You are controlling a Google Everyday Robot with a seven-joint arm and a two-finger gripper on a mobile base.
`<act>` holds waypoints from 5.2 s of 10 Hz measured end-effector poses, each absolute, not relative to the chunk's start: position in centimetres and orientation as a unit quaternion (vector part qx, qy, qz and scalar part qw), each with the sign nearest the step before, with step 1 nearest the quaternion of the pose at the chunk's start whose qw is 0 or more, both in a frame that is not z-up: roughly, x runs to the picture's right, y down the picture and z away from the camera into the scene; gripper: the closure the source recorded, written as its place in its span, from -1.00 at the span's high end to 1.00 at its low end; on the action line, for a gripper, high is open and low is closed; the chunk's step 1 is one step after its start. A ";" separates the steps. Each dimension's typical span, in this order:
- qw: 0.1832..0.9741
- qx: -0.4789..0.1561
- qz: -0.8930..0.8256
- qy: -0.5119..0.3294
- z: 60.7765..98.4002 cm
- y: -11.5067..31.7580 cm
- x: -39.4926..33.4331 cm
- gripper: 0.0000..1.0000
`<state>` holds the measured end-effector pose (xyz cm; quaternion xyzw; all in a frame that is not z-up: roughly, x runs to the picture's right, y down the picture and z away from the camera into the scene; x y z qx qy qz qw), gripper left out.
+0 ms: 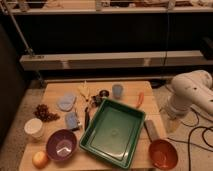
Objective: Stack bowls into tray
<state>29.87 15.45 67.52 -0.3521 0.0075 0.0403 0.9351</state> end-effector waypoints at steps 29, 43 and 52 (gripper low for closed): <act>0.881 -0.460 0.079 -0.082 76.4 27.1 30.4 -0.76; 0.869 -0.471 0.050 -0.141 68.9 17.6 28.2 -1.00; 0.870 -0.463 -0.035 -0.168 68.4 12.6 20.0 -1.00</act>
